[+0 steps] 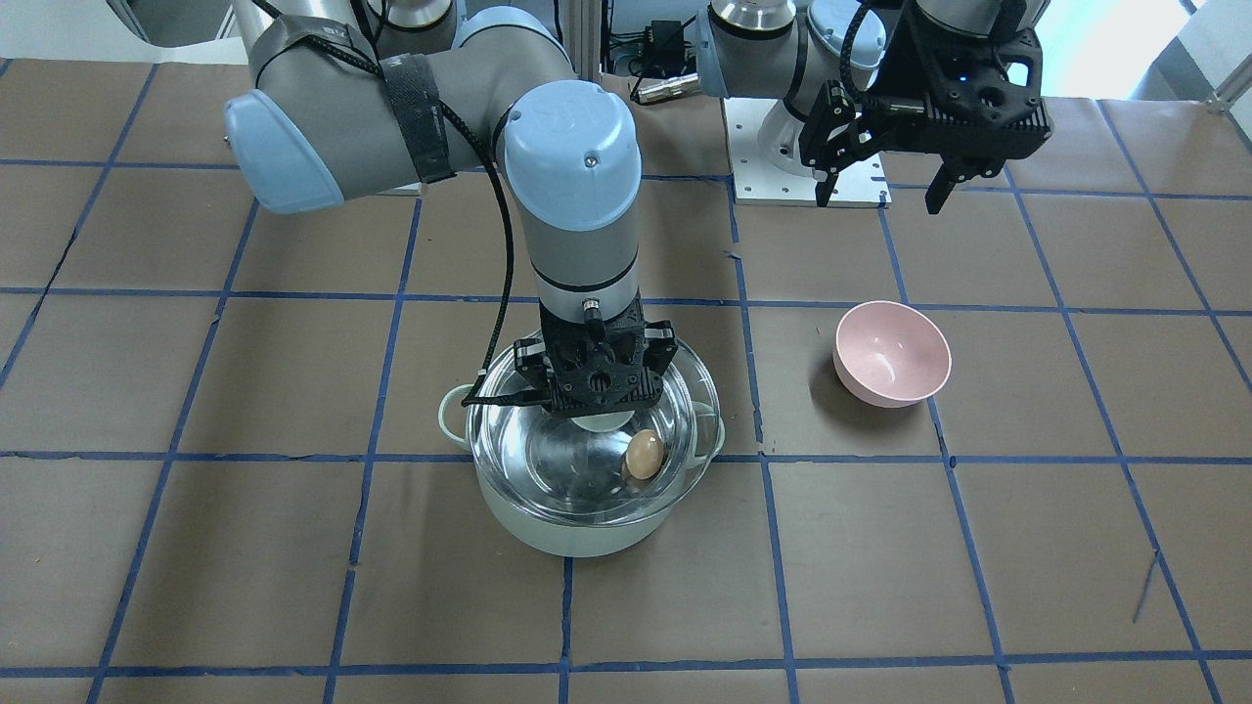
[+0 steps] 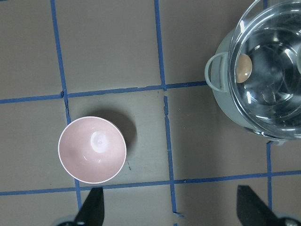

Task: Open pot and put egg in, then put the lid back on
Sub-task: 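Carry the glass lid over the pot with the right gripper while the left gripper withdraws, then lower the glass lid onto the pot and open the right gripper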

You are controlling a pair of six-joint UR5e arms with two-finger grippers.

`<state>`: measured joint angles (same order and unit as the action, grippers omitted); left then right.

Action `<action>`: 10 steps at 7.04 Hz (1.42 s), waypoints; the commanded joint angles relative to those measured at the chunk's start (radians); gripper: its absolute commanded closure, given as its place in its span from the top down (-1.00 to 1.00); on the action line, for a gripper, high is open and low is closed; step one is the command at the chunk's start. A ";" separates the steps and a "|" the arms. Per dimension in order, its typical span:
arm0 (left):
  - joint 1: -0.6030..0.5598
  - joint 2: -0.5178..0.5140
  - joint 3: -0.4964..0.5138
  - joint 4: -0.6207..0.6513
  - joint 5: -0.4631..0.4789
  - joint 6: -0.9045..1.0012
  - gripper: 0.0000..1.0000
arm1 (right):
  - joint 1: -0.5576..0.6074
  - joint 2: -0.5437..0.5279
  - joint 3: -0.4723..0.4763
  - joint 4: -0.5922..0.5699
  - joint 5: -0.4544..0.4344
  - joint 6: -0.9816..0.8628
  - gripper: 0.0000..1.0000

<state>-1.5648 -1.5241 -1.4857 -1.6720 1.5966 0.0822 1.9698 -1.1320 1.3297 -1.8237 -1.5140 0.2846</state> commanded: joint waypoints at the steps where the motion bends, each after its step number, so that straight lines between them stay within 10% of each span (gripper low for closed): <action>1: 0.002 0.002 -0.007 0.006 0.000 0.011 1.00 | 0.003 0.003 0.026 -0.011 -0.031 -0.015 -0.66; 10: 0.000 0.001 -0.016 0.015 -0.029 -0.013 1.00 | 0.000 -0.017 0.075 -0.049 -0.032 -0.033 -0.65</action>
<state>-1.5648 -1.5233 -1.5017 -1.6580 1.5682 0.0694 1.9702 -1.1401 1.3988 -1.8759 -1.5457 0.2551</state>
